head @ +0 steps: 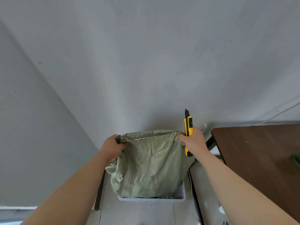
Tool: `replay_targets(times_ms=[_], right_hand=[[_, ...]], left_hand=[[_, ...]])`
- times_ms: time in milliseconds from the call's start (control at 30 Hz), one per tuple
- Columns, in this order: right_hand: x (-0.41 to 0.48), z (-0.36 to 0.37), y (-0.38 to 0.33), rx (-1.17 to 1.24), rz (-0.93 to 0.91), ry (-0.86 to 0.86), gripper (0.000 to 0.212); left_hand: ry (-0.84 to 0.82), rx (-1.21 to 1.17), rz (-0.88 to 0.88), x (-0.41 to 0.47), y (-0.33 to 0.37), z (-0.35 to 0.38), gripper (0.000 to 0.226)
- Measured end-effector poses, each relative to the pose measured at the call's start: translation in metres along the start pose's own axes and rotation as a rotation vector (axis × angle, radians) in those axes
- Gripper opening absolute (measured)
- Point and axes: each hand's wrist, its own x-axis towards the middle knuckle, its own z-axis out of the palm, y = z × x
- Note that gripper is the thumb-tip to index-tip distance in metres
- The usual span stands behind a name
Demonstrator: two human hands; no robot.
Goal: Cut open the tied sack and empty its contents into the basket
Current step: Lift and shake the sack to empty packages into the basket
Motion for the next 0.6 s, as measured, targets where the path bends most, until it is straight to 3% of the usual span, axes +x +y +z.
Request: replay_targets(times_ms=[300, 600], right_hand=[[0.001, -0.002, 0.003, -0.060, 0.043, -0.054, 0.029], [0.001, -0.008, -0.005, -0.040, 0.043, -0.020, 0.028]], left_hand=[[-0.019, 0.067, 0.034, -0.003, 0.008, -0.008, 0.019], [0.075, 0.081, 0.061, -0.004, 0.022, -0.007, 0.015]])
